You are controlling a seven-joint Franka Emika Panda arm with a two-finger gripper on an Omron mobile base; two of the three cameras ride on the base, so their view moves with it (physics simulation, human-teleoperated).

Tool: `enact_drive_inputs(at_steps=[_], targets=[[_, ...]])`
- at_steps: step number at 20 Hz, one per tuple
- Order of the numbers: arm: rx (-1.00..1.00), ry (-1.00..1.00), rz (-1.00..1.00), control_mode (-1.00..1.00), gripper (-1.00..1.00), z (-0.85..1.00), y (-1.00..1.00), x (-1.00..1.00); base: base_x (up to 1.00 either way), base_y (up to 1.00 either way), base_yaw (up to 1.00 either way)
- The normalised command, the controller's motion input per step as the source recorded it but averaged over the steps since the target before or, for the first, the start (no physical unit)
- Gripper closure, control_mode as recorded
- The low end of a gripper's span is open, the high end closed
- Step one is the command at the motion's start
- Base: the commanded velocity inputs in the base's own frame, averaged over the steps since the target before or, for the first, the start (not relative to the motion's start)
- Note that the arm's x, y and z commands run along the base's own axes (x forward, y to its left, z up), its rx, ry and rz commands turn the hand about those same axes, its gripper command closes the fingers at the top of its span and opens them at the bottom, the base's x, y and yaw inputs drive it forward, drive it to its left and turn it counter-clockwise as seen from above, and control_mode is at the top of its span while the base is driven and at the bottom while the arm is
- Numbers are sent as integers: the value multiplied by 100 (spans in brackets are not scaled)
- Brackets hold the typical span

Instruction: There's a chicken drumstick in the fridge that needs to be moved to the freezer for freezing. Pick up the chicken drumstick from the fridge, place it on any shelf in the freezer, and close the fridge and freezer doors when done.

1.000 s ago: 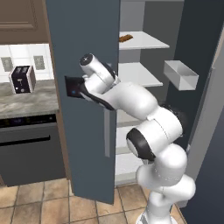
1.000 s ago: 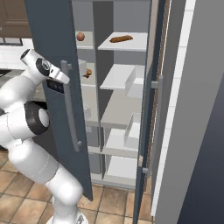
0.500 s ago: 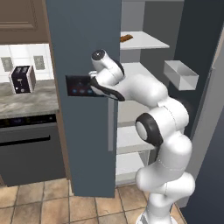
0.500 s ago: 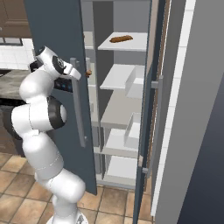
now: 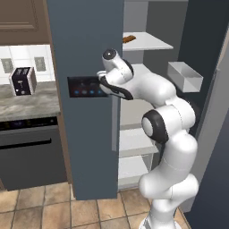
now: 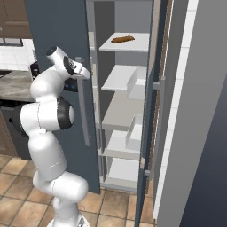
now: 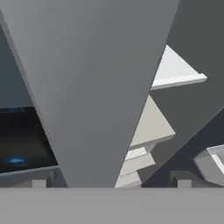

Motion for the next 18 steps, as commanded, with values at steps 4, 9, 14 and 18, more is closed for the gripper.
enact_drive_inputs(at_steps=[4,9,14,18], targets=[[0,0,3,-100,-100,0,-23,28,0,0,0],[4,-1,4,-100,-100,0,-24,32,0,0,0],[1,-1,2,-100,-100,0,-1,23,0,0,0],[3,-1,3,-100,-100,0,-8,26,0,0,0]])
